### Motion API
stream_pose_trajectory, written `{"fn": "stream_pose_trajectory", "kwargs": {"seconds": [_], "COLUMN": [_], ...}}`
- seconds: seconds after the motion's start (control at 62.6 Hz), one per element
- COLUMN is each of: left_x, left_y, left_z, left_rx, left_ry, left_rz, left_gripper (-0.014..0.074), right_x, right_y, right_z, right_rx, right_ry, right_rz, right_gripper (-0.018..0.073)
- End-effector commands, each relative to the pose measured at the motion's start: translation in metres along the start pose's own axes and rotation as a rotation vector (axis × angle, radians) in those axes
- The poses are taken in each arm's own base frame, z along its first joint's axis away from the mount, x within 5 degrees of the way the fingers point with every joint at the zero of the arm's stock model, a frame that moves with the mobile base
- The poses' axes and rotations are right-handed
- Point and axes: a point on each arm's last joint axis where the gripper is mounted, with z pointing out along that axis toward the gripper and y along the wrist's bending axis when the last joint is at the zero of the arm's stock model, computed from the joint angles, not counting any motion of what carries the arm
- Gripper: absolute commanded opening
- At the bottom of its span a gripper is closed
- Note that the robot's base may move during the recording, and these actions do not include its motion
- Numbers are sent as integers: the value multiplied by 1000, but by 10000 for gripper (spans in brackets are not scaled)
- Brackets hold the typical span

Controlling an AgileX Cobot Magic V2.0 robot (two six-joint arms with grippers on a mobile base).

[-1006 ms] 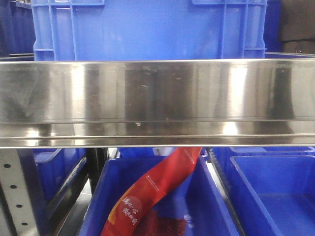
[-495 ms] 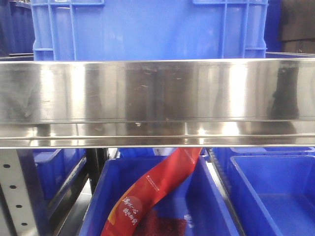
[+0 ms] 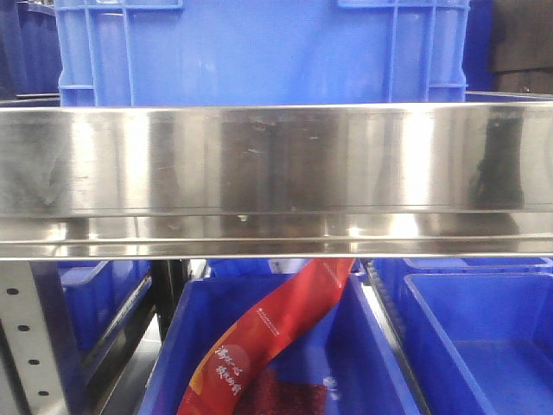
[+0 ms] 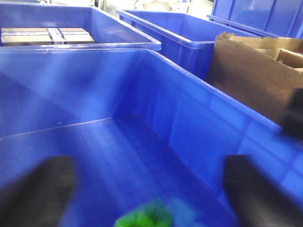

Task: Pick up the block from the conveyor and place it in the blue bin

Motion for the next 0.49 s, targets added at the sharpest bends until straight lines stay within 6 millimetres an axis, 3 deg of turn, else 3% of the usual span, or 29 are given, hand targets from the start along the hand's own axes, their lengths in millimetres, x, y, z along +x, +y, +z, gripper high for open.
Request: {"fn": "stream_pose_trajectory", "kwargs": {"seconds": [0.0,0.08,0.096,0.112,0.271,0.479], "left_x": [-8,-8,-7,-7,-11,-20], "left_y": [-5,-4,-3,-3,-2,14], "left_z": [-10,-10,-9,-9,-16,-76], "left_rx": [13,4,0,-3,-15,-78], "left_ry": [-25,-15,-12,-10,-20,23], "left_rz": [5,40,55,64,95,104], "left_gripper": [265,-15,-92,-109,-111,-111], "right_x": [-13,-16,-16,-16,-14,-36], "right_y": [3,4,4,4,4,1], "right_z": [-16,-21,-21,-21,-25,-73], "right_rx": [-11,-13,-13,-13,-18,3], "right_ry": [-38,-49,-49,-47,-5,-111], "right_rz": [-5,-5,-5,-5,-5,-65], "right_gripper": [43,-153,-167,-165,-160,-160]}}
